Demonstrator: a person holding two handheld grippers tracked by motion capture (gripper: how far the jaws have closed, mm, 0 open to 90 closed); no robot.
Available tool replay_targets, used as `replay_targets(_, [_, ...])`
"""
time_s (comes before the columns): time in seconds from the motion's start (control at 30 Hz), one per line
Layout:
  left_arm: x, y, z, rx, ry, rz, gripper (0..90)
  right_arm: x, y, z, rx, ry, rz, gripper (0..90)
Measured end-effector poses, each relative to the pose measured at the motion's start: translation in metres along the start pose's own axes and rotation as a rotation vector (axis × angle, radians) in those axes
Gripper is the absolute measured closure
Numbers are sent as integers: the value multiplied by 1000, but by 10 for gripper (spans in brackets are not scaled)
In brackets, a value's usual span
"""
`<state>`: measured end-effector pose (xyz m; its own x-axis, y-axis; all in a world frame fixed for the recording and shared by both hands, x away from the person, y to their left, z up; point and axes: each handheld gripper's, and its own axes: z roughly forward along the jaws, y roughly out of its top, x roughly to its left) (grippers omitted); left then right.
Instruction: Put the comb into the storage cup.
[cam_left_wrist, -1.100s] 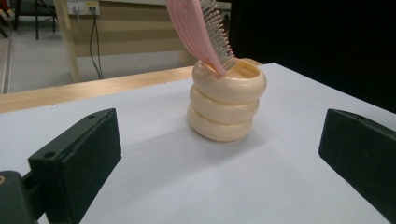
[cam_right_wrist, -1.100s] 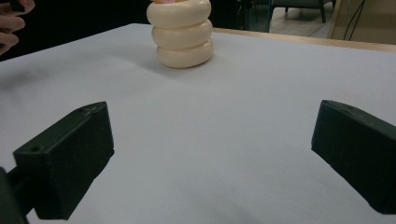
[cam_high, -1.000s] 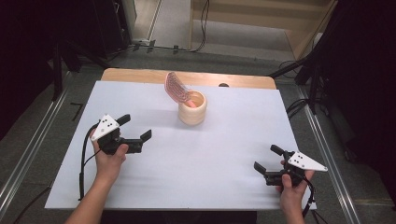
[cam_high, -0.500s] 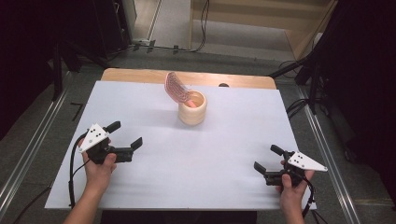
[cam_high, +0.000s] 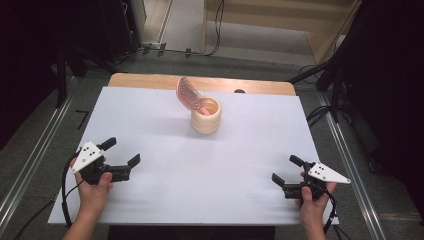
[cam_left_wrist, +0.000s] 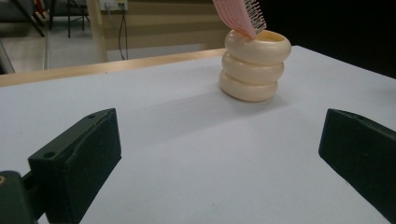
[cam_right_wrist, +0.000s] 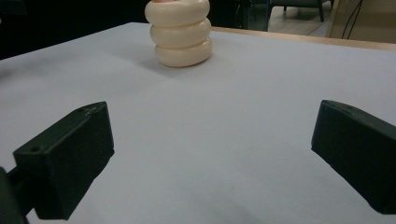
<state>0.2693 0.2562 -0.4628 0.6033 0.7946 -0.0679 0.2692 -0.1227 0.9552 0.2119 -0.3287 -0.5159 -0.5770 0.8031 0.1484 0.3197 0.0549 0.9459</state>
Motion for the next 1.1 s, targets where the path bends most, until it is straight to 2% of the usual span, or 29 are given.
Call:
replay_targets(0.23, [8,-10,-12,3,28,-21,0,0,0,0,0,-2,0,0])
replay_targets(0.43, [13,-17,-22,9,43,-20,0,0,0,0,1,-4,-1,0])
replay_targets(0.63, [17,-22,-31,24,57,4,0,0,0,0,0,-3,0,0])
replay_targets(0.97, [24,-29,-44,26,47,16,0,0,0,0,1,-6,-2,0])
replay_targets(1.1, [28,-32,-49,21,52,5,0,0,0,1,4,-8,-1,0])
